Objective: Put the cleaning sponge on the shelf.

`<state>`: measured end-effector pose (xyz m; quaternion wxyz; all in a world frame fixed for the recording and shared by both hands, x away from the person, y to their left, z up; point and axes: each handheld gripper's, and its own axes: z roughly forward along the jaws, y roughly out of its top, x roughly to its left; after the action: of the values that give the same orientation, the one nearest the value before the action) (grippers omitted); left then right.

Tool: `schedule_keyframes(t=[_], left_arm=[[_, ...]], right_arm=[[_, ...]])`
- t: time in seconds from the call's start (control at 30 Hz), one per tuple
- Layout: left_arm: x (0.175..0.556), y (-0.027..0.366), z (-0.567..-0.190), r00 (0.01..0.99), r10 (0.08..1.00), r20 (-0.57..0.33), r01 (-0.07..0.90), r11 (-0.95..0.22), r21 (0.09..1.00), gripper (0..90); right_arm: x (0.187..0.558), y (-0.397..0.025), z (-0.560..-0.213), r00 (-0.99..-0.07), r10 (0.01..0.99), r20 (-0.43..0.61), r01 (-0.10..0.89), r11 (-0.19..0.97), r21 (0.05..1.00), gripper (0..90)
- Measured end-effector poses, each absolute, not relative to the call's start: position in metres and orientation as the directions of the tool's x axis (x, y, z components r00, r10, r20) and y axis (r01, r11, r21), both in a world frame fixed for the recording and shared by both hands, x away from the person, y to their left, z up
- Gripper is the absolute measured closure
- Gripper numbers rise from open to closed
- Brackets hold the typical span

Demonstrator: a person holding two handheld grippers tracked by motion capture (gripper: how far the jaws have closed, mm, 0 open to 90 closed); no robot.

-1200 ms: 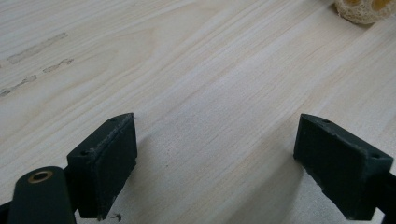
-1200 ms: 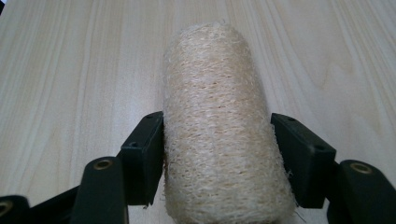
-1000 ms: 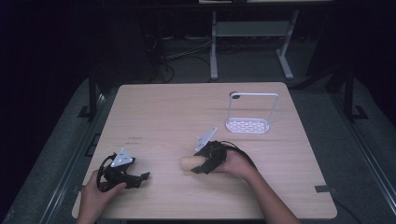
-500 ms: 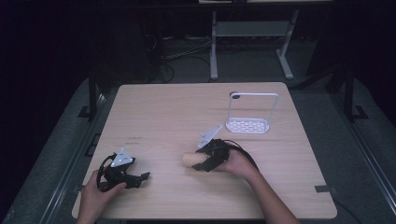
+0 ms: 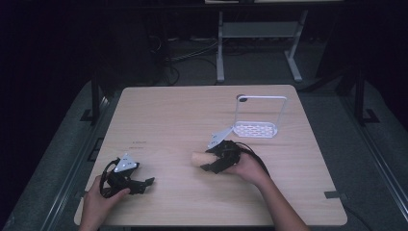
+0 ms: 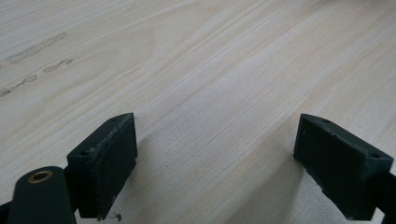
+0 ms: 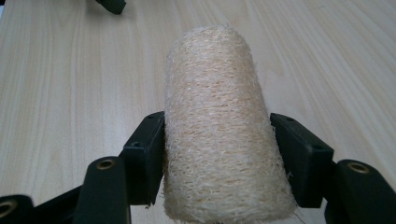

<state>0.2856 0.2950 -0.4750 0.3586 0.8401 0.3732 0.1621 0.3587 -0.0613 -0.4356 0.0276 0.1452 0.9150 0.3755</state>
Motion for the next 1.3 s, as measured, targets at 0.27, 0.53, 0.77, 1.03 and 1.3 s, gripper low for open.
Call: schedule_keyframes(t=[0.27, 0.53, 0.77, 1.03, 1.3], left_arm=[[0.285, 0.295, -0.475, 0.668, 0.744, 0.002, 0.513, -0.462, 0.724, 12.9], [0.285, 0.295, -0.475, 0.668, 0.745, 0.002, 0.513, -0.462, 0.724, 12.9], [0.285, 0.295, -0.475, 0.668, 0.745, 0.002, 0.513, -0.462, 0.724, 12.9], [0.285, 0.295, -0.475, 0.668, 0.744, 0.002, 0.513, -0.462, 0.724, 12.9], [0.285, 0.295, -0.475, 0.667, 0.745, 0.002, 0.513, -0.462, 0.724, 12.9]], right_arm=[[0.36, -0.072, -0.432, -0.943, 0.328, 0.062, 0.274, 0.653, 0.706, 38.7], [0.361, -0.082, -0.429, -0.933, 0.355, 0.059, 0.29, 0.645, 0.707, 38.6], [0.361, -0.089, -0.427, -0.922, 0.382, 0.055, 0.307, 0.638, 0.706, 38.6], [0.362, -0.097, -0.426, -0.908, 0.416, 0.048, 0.325, 0.628, 0.707, 38.6], [0.364, -0.108, -0.424, -0.892, 0.449, 0.04, 0.342, 0.615, 0.71, 38.6]])
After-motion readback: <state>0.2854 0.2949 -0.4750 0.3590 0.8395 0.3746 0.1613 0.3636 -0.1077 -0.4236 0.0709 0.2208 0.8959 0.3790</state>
